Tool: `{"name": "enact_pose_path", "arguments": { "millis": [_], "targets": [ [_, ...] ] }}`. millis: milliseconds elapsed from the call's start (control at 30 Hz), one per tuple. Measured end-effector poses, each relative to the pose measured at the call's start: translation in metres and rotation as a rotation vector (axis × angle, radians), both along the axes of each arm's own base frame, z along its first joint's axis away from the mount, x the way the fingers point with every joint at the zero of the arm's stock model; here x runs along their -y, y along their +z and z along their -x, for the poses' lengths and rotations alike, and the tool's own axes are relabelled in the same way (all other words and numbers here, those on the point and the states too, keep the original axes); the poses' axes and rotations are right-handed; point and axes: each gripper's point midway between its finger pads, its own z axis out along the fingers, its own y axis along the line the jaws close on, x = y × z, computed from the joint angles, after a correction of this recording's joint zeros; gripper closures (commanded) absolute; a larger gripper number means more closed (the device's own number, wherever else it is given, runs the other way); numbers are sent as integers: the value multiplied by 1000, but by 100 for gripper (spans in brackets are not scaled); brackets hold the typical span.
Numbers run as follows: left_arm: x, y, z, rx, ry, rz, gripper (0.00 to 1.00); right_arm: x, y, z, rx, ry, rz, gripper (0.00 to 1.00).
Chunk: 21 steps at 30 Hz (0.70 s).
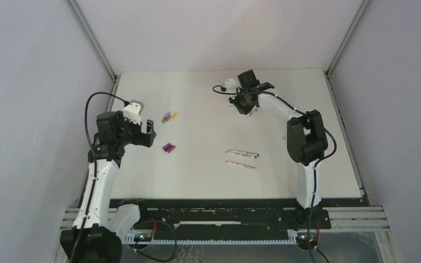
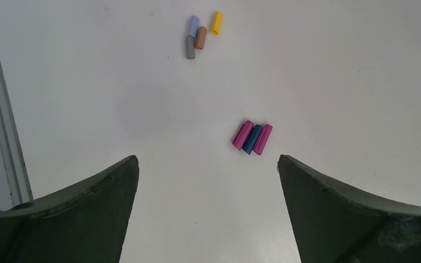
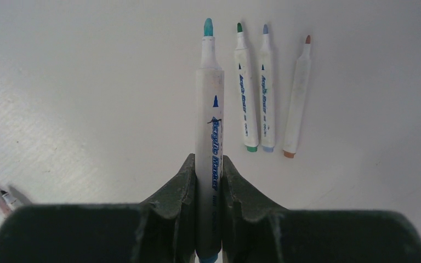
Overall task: Open the pen caps
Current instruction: Place the pen at the center of the board.
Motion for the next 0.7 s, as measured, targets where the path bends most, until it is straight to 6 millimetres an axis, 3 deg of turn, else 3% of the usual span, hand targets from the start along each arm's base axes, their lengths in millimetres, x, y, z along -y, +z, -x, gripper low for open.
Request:
{"name": "enact_pose_path", "arguments": {
  "millis": [467, 700],
  "targets": [
    [0, -4, 0, -5, 1, 0, 0, -3, -49, -11, -20, -4, 98, 91],
    [0, -3, 0, 1, 1, -1, 0, -2, -50, -19, 13, -23, 112, 88]
  ]
}}
